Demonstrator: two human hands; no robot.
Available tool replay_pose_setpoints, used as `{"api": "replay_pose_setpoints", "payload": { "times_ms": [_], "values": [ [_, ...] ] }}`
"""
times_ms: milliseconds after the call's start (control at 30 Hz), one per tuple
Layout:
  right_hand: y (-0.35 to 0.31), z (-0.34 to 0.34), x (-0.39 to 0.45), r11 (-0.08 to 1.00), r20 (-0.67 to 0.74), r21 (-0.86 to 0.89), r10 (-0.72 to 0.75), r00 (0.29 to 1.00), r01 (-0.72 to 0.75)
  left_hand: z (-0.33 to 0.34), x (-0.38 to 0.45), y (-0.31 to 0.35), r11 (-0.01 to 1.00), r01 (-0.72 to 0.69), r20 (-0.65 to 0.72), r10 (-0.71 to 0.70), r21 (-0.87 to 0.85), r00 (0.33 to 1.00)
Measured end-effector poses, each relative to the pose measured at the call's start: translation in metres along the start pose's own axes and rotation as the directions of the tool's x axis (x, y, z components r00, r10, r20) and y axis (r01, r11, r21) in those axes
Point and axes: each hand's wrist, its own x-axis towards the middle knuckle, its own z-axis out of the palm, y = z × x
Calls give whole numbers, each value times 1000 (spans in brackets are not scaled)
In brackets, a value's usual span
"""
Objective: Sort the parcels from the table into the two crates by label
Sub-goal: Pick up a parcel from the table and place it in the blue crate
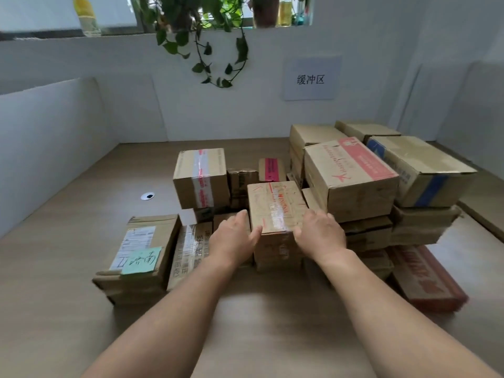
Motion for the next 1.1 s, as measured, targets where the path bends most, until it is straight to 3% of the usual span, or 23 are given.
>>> {"api": "replay_pose_setpoints", "payload": {
  "times_ms": [233, 467, 600, 733, 933, 1033, 1100],
  "values": [
    [-6, 9, 35, 996, 73, -10, 88, 993, -88, 15, 49, 1, 994, 28, 70, -21, -106, 997],
    [-16, 11, 72, 979, 117, 42, 192, 974, -198, 32, 92, -14, 978, 149, 153, -127, -144, 980],
    [-21, 26, 85, 958, 233, 87, 248, 940, -274, 36, 105, -16, 937, 257, 282, -187, -238, 941],
    [-21, 25, 89, 939, 237, 149, 270, 933, -310, 28, 103, -18, 890, 281, 303, -174, -358, 937],
    [-13, 4, 83, 863, 234, 421, 193, 953, -278, 1, 82, -19, 798, 179, 249, -38, -575, 968],
    [-8, -7, 73, 779, 208, 597, 80, 975, -191, -13, 71, -19, 788, 72, 165, 38, -611, 986],
    [-5, -15, 62, 682, 197, 716, 11, 980, -152, -25, 58, -16, 698, 34, 117, 73, -715, 990]
  ]
}}
